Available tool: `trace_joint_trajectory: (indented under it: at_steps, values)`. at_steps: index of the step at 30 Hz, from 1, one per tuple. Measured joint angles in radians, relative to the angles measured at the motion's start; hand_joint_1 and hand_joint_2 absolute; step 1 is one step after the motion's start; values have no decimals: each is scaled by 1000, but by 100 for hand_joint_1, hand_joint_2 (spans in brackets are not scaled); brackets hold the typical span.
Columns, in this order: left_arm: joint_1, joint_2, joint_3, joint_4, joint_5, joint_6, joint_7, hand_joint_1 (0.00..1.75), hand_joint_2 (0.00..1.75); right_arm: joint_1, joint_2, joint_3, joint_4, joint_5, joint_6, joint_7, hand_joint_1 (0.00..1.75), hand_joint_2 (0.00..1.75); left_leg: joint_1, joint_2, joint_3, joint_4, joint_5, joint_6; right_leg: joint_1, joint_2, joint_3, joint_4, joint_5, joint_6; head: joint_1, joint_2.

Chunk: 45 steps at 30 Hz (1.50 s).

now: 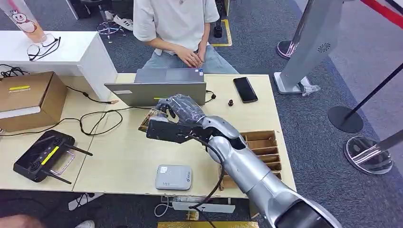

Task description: Pass the card to the sensor for recognition and then transmit it.

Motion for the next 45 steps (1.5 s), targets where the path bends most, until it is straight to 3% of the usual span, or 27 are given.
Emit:
trace_joint_trajectory:
  at_steps: [10, 17, 45]
  values:
    - [-2, -2, -2, 0, 0, 0, 3, 0, 0, 24, -8, 22, 13, -18, 11, 0, 175, 175, 0, 0, 0, 0, 0, 0, 0, 0, 0, 0, 0, 0, 0, 0]
    - [2, -13, -2, 0, 2, 43, -24, 0, 0, 43, -16, 40, 22, -18, 24, -3, 175, 175, 0, 0, 0, 0, 0, 0, 0, 0, 0, 0, 0, 0, 0, 0]
    - [1, -21, -9, 0, 0, 45, -13, 0, 0, 52, -42, 164, 72, -21, 90, 18, 175, 175, 0, 0, 0, 0, 0, 0, 0, 0, 0, 0, 0, 0, 0, 0]
